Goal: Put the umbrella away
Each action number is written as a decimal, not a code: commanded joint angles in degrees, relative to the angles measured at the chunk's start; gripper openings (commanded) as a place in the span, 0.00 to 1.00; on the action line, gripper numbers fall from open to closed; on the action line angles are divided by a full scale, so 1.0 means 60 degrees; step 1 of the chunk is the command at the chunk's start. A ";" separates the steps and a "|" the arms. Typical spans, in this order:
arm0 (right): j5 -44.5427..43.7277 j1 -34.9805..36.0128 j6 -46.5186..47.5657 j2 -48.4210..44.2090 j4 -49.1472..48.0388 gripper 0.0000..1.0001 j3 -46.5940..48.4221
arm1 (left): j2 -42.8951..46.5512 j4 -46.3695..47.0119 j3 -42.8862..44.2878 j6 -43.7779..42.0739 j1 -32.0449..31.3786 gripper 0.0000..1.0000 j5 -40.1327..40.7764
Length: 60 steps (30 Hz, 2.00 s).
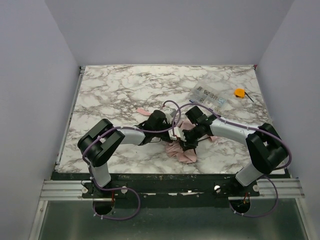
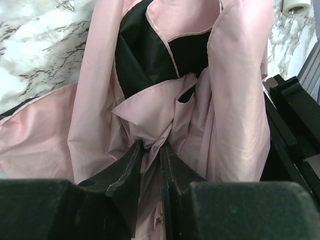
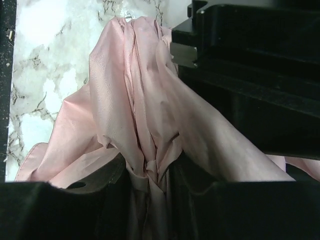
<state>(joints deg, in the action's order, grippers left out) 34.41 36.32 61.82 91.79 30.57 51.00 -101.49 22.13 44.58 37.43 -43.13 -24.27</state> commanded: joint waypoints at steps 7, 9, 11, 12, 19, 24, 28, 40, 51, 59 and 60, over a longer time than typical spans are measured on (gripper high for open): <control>-0.1209 0.0055 -0.0573 0.0267 -0.0323 0.43 -0.0090 | -0.0941 -0.0484 -0.0713 0.0460 -0.0763 0.21 -0.1569; -0.0874 0.0056 -0.0093 0.0064 0.0098 0.47 -0.0150 | -0.1046 -0.0440 -0.0656 0.0563 -0.0569 0.22 -0.1480; -0.0522 0.0056 0.0386 -0.0202 0.0581 0.54 -0.0144 | -0.1113 -0.0301 -0.0657 0.0761 -0.0258 0.22 -0.1427; -0.0379 0.0056 0.0631 -0.0318 0.0863 0.56 -0.0094 | -0.1095 -0.0199 -0.0703 0.0885 -0.0092 0.22 -0.1389; -0.0242 0.0056 0.1050 -0.1597 0.1054 0.64 -0.0236 | -0.0996 -0.0346 -0.0681 0.1274 0.0728 0.23 -0.1204; 0.0102 0.0056 0.1112 -0.2579 0.1387 0.70 -0.0252 | -0.1269 -0.0259 -0.0546 0.1430 0.0952 0.23 -0.1425; 0.0266 0.0055 0.1356 -0.3021 0.1169 0.80 -0.0611 | -0.1363 -0.0217 -0.0419 0.1453 0.1022 0.23 -0.1517; -0.1164 0.0103 0.1211 -0.2890 -0.2794 1.00 -0.2290 | -0.1400 -0.0578 -0.0183 0.1115 0.1040 0.23 -0.1868; -0.0727 0.0481 0.1227 -0.2807 -0.1192 1.00 -0.1436 | -0.1586 -0.0491 -0.0109 0.1218 0.1242 0.22 -0.1937; -0.2227 0.0524 0.0890 -0.1891 -0.2916 1.00 -0.2185 | -0.1571 -0.0451 -0.0120 0.1105 0.1242 0.19 -0.2212; -0.2411 0.0525 0.0975 -0.1782 -0.2996 1.00 -0.2274 | -0.1559 -0.0417 -0.0131 0.1077 0.1242 0.17 -0.2322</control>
<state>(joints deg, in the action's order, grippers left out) 27.51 39.16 68.34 78.50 18.65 39.70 -108.25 26.04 45.01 46.52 -36.05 -37.63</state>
